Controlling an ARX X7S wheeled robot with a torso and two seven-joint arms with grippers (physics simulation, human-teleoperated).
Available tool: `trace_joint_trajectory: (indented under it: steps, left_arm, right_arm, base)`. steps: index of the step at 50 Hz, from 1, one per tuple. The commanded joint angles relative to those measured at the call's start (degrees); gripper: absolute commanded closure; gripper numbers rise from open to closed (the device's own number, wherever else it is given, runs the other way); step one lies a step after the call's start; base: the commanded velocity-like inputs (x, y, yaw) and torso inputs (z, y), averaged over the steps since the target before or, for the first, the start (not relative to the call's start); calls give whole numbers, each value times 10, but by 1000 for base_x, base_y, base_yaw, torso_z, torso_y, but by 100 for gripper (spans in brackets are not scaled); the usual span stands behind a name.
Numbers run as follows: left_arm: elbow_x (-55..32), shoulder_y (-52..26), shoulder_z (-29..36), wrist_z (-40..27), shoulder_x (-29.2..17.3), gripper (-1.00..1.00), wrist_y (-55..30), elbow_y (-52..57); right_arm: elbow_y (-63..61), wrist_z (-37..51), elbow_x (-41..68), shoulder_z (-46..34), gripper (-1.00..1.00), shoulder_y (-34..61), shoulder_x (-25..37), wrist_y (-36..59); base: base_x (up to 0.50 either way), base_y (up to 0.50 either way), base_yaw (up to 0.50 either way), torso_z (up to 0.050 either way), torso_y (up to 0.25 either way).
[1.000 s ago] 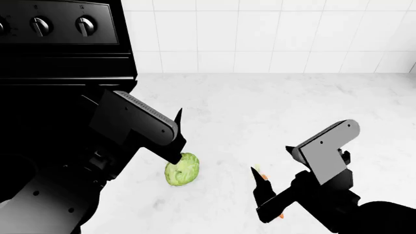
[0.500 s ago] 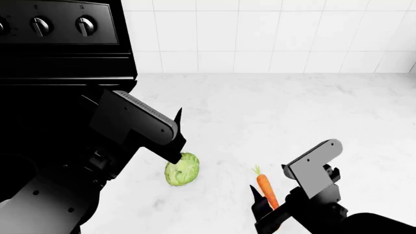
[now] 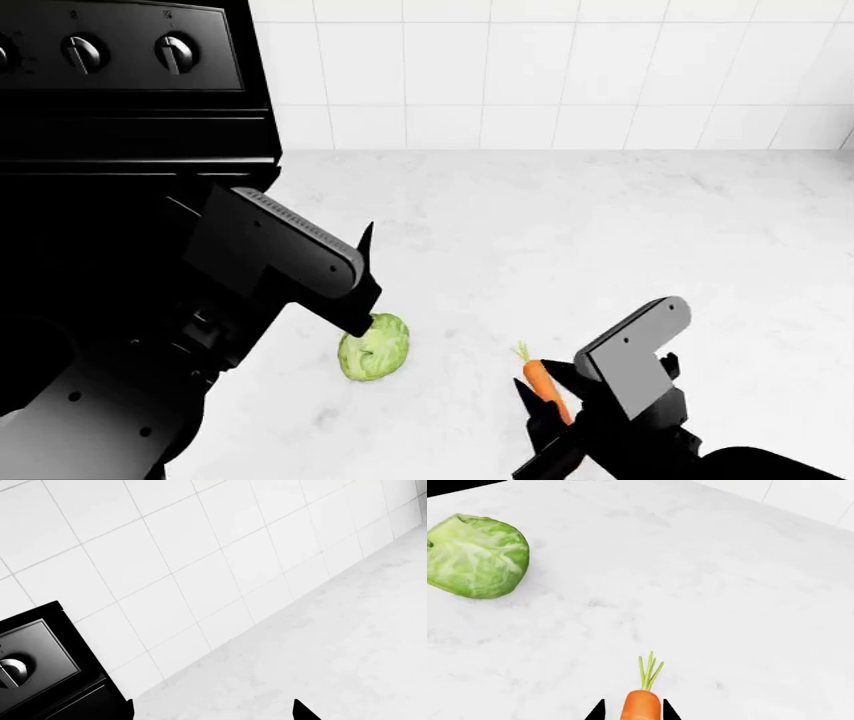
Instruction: Pick the brussel sprout, carrot from the counter and place them in the cabinet. Then close the cabinet.
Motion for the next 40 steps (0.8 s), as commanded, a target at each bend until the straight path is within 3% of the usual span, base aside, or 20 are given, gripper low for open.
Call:
trace_joint_trajectory:
  steps: [1,28,40]
  left_arm:
    - [-2,1,0,-1,-2,-100,4,-2]
    - [-17,9,31,15,-18,-100,-1,16]
    - [-105,19,-53,72,16,-100,-43,38]
  right_arm:
    - [11,19,-22,-7,100,-20,14,27]
    - [-49,115,149,158,100,88,35,95]
    - [-47,119,152,164,100,89,39,87]
  base:
    - [0,0,0,0,-10]
    - [0,0,0,0,0]
    - [0,0,0,0,0]
